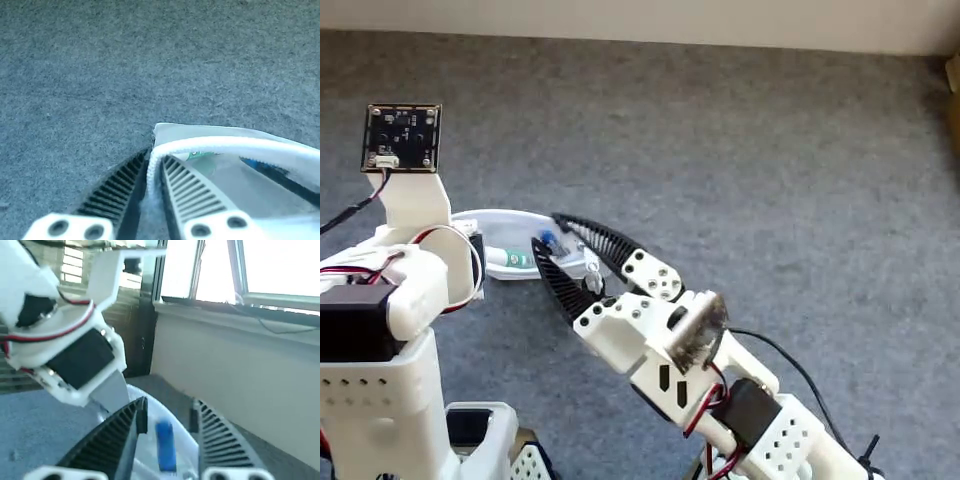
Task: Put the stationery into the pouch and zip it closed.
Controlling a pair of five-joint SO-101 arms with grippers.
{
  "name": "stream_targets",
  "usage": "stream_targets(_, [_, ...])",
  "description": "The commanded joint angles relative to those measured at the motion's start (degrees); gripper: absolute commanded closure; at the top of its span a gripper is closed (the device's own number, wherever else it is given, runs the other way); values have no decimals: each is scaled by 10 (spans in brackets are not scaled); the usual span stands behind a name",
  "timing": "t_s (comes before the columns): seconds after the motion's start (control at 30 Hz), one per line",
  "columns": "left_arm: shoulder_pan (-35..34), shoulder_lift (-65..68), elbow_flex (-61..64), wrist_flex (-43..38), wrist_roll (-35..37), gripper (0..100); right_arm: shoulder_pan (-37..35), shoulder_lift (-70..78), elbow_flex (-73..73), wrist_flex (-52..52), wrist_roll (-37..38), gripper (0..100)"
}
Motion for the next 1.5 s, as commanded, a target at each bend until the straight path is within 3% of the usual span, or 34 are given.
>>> stream_targets(0.0, [-8, 0, -1, 2, -4, 989, -2, -14, -41, 73, 4, 804])
stream_targets(0.27, [-8, 0, 0, 2, -4, 989, -2, -73, -161, 269, 4, 804])
stream_targets(0.5, [-12, -3, -1, 1, -4, 989, -1, -97, -205, 354, 4, 804])
stream_targets(0.7, [-100, -4, -7, -3, -1, 989, 16, -102, -205, 412, -45, 804])
stream_targets(0.83, [-145, 2, 0, -1, 3, 989, 59, -102, -201, 423, -57, 804])
stream_targets(1.03, [-92, 1, 30, -2, -46, 991, 88, -101, -165, 460, -57, 804])
stream_targets(1.2, [-193, 0, 0, -3, -1, 989, 102, -101, -117, 493, -57, 804])
stream_targets(1.37, [-168, 0, 19, -3, -48, 990, 100, -101, -69, 492, -57, 804])
stream_targets(1.47, [-230, -2, 19, -12, 1, 989, 102, -101, -51, 492, -57, 804])
